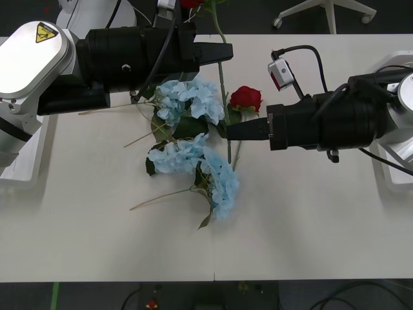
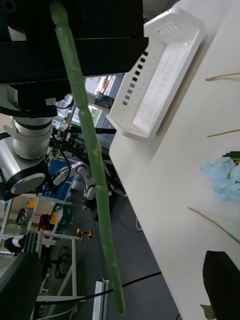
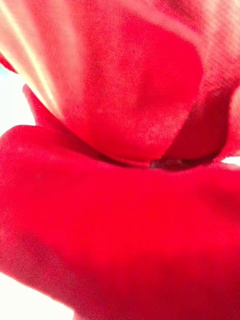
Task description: Put the red flowers into the right box and the blue flowers into the left box
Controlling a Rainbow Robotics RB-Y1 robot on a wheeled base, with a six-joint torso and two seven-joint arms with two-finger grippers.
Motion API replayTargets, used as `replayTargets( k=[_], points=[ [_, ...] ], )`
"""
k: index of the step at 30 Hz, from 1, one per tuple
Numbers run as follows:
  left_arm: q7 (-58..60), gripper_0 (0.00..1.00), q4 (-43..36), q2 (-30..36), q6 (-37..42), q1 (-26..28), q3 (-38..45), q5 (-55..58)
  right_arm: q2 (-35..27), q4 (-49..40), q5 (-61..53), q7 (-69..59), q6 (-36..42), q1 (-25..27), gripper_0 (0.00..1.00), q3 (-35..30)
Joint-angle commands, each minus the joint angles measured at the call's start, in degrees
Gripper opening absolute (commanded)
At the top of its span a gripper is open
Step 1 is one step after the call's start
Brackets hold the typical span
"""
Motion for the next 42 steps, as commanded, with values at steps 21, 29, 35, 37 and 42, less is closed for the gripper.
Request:
replayTargets(
  k=[21,29,35,37,42],
  points=[
    [-1.4,0.0,-1.9,-0.7,0.5,-1.5,-0.5,0.8,1.2,-3.0,0.2,-4.6,-3.1,-0.3,0.0,2.7],
    [-1.4,1.0,-1.9,-0.7,0.5,-1.5,-0.5,0.8,1.2,-3.0,0.2,-4.8,-3.1,-0.3,0.0,2.8],
    [-1.4,1.0,-1.9,-0.7,0.5,-1.5,-0.5,0.8,0.8,-3.0,0.2,-5.2,-3.3,-0.4,0.0,2.7],
    [-1.4,1.0,-1.9,-0.7,0.5,-1.5,-0.5,0.8,0.4,-2.9,1.0,-5.4,-3.3,-0.5,0.0,2.7],
    [-1.4,1.0,-1.9,-0.7,0.5,-1.5,-0.5,0.8,-0.7,-2.6,4.8,-6.2,-3.2,-0.5,0.0,2.7]
  ],
)
